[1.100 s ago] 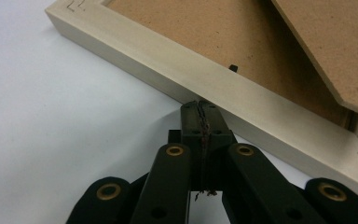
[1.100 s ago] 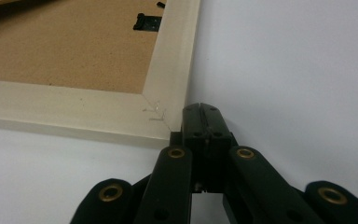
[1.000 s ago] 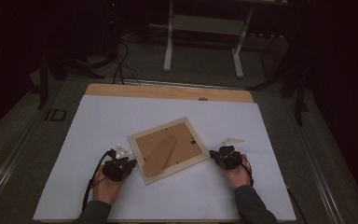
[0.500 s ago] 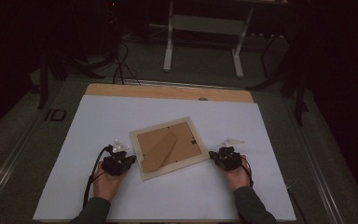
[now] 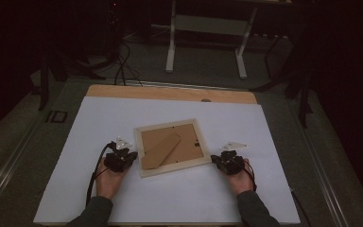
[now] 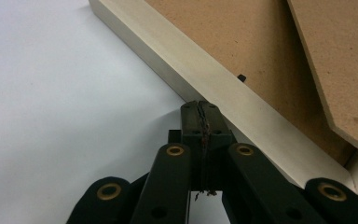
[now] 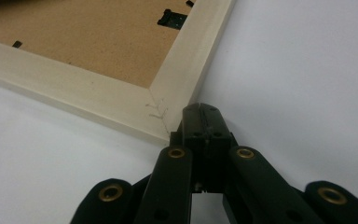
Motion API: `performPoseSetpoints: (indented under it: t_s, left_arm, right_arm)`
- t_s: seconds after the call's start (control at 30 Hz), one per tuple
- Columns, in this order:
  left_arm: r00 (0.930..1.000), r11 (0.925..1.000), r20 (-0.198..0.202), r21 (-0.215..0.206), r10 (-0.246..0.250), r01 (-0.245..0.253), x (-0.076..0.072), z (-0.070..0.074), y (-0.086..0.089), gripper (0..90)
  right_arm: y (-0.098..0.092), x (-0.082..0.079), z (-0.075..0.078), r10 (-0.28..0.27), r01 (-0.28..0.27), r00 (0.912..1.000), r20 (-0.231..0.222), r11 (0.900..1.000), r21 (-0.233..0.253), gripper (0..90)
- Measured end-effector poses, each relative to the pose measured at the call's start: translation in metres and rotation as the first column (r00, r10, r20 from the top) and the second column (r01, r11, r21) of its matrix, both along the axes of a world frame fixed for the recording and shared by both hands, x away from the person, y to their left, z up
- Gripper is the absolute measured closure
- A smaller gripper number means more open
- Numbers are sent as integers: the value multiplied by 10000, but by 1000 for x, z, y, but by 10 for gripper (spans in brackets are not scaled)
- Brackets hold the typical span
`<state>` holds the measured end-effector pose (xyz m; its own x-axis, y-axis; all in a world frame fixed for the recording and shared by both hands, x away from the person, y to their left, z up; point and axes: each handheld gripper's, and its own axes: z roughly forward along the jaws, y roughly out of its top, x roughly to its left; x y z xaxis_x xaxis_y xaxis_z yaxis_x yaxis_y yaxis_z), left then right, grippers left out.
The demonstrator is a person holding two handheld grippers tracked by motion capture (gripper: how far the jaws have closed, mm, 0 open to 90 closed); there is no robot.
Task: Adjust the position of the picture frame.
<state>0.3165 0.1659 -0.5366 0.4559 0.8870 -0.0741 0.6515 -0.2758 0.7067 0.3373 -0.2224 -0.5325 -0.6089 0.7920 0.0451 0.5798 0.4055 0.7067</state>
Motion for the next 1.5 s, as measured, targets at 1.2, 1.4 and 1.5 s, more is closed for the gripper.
performPoseSetpoints:
  t_s: [1.2,1.4,1.5]
  left_arm:
    - [9995,10000,-326,56,-54,56,-11,3,-6,900]
    - [9992,9993,-253,192,-301,306,-8,3,-5,900]
    - [9994,9996,-207,124,-267,270,-5,2,-5,900]
  right_arm:
    - [1,-16,1,14,-16,9999,-128,9999,-152,900]
    - [1,-18,2,-59,57,9998,-199,9999,-109,900]
    - [1,-19,2,-86,84,9997,-221,9999,-98,900]
